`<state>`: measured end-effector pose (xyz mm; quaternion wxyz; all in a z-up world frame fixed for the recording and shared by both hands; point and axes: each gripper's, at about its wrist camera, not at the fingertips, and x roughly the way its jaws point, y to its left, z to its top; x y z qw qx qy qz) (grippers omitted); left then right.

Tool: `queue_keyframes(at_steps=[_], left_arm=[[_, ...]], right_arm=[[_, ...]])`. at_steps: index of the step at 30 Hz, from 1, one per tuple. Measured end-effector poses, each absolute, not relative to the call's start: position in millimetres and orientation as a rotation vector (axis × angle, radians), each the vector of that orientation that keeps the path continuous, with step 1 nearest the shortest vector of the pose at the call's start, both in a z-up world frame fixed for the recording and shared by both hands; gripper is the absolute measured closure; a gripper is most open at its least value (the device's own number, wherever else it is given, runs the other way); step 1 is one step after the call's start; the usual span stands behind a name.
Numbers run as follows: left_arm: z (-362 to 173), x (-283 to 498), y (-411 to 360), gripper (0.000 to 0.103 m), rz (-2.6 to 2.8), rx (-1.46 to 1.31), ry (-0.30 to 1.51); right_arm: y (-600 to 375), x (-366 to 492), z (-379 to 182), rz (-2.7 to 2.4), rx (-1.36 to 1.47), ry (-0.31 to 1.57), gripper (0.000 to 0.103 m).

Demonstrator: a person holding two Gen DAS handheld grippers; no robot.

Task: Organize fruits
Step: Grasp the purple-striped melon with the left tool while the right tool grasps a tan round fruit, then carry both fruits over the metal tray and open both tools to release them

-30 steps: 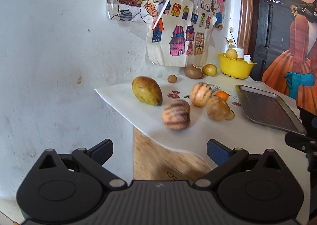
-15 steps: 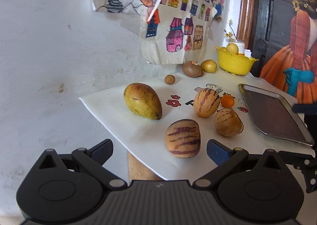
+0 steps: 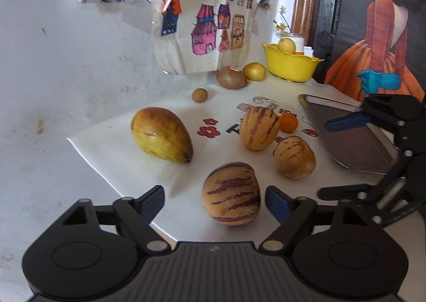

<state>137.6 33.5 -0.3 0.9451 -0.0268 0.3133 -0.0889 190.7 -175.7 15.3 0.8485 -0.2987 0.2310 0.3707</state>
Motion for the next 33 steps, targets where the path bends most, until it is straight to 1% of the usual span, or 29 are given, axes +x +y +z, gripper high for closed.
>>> queue_keyframes(at_steps=[2,5,7,9,13,16,17,26,33], left_arm=[[-1,140,33,0.023,-0.199,-0.054,0.643],[-1,143,32,0.03,-0.215,-0.052,0.657],[-2,145,33,0.037,-0.225,-0.065,0.67],[-2,145,34,0.04,-0.227,-0.065,0.67],[-1,146,35,0.053,-0.252,-0.086,0.683],[0,147,34,0.053,-0.248,-0.081,0.686],[0,147,34,0.053,-0.247,-0.082,0.686],[3,152,31,0.055,-0.209,-0.127,0.696],[20,162,8,0.055,-0.229,-0.143,0.631]], right_arm=[[-174,196,14,0.802,-0.622,0.497,0.021],[-172,201,13,0.833,-0.622,0.493,0.026],[-170,203,13,0.852,-0.619,0.49,0.029],[-167,205,12,0.865,-0.62,0.489,0.032],[-166,210,11,0.88,-0.601,0.487,0.042],[-166,213,10,0.887,-0.585,0.495,0.051],[-166,214,10,0.89,-0.579,0.497,0.052],[-172,205,8,0.836,-0.574,0.45,0.054],[-219,194,31,0.704,-0.491,0.403,0.054]])
